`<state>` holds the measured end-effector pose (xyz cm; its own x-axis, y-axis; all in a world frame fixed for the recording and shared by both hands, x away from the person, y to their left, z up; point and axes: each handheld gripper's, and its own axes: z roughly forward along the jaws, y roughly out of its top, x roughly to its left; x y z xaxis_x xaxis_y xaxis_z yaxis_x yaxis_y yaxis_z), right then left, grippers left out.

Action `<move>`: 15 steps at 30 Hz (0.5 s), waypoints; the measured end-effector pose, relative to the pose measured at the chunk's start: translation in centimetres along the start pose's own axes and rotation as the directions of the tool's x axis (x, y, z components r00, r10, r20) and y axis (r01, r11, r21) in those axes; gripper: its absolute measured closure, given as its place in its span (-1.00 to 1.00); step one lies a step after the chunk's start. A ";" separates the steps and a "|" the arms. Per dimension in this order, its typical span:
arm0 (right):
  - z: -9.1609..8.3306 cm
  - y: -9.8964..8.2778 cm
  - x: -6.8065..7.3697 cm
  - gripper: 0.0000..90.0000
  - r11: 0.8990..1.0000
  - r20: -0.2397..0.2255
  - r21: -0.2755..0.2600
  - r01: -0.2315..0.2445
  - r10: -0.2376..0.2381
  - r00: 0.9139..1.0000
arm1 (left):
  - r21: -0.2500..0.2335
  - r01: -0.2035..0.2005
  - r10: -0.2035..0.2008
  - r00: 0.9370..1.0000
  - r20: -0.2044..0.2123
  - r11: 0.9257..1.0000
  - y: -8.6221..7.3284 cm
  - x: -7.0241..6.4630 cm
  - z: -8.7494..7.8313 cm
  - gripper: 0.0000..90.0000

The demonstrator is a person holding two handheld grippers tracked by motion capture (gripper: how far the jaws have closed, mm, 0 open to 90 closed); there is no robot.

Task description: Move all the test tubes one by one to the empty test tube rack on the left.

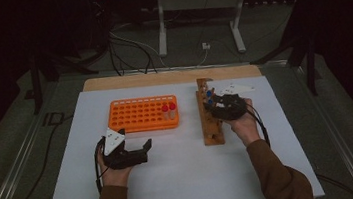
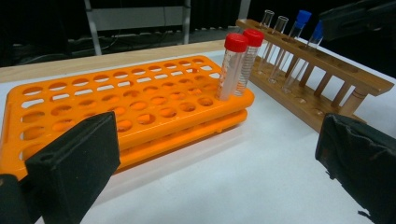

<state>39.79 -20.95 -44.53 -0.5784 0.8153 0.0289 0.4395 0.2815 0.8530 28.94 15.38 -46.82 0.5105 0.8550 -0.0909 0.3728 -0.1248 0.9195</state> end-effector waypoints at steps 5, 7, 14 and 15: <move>1.0 -0.3 -0.1 0.54 0.999 0.021 0.016 -0.034 0.034 0.999 | 0.004 -0.003 0.002 1.000 0.004 1.000 -0.1 -0.2 0.1 -0.99; 1.2 -0.5 -0.1 0.61 0.999 0.026 0.024 -0.031 0.030 0.999 | 0.008 -0.006 0.006 1.000 0.004 1.000 -0.1 -0.3 0.2 -0.99; 1.5 -0.5 0.2 0.68 0.999 0.029 0.022 -0.032 0.031 0.999 | 0.012 -0.015 0.015 1.000 0.007 1.000 -0.1 -0.5 0.3 -0.99; 1.5 -0.5 0.2 0.68 0.999 0.028 0.021 -0.032 0.031 0.999 | 0.012 -0.016 0.016 1.000 0.007 1.000 -0.1 -0.5 0.3 -0.99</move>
<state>40.54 -20.18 -45.70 -0.5453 0.8372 0.0409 0.4722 0.2665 0.8403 28.91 14.79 -46.97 0.5218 0.8494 -0.0790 0.3736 -0.1443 0.9163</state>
